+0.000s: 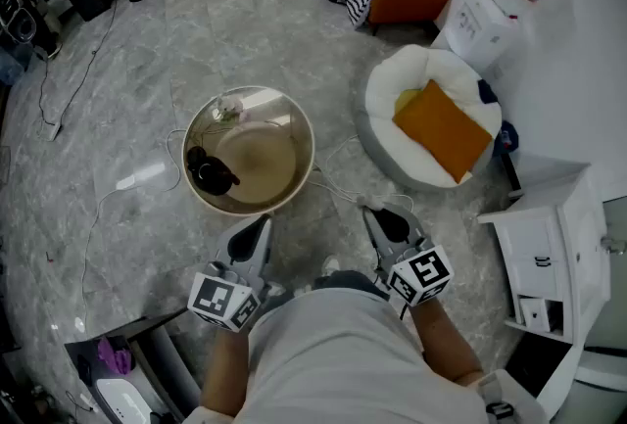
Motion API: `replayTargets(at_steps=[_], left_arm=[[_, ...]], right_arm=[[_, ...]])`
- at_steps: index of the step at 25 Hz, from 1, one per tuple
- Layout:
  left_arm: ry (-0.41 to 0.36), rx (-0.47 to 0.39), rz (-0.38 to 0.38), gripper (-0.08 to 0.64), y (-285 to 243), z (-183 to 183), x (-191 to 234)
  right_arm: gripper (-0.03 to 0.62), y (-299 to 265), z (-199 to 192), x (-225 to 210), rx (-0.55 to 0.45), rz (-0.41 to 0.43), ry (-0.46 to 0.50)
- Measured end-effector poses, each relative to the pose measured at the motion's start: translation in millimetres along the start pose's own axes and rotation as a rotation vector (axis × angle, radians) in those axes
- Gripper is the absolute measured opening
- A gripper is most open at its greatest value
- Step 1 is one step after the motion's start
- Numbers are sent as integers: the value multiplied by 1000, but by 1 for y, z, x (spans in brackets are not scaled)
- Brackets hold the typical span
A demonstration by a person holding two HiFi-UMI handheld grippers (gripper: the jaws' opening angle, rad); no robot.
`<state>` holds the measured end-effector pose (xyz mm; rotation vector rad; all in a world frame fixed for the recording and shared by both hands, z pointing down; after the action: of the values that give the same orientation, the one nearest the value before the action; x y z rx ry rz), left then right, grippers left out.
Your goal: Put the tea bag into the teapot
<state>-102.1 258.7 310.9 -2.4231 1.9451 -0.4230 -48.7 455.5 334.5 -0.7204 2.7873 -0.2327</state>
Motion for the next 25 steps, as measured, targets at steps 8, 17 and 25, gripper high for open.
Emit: replayTargets(at_steps=[8, 17, 25], left_arm=[[-26, 33, -13, 8, -24, -8, -44], [1, 81, 0, 8, -49, -33, -79], [24, 111, 23, 8, -77, -31, -29]], right_arm=[[17, 31, -5, -27, 6, 35, 8], [17, 51, -13, -69, -19, 44, -10], [17, 5, -10, -95, -4, 26, -58]])
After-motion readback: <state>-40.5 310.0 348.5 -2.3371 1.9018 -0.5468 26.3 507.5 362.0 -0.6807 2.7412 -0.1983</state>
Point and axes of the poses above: the fingertips, and each gripper's own axes: y backward along the fingers, x to its left, z out of its top, the point moved 2 cm from there along y, backward along the fingers, and after that the axes turned 12 degrees about z, right-handed, at the moved point
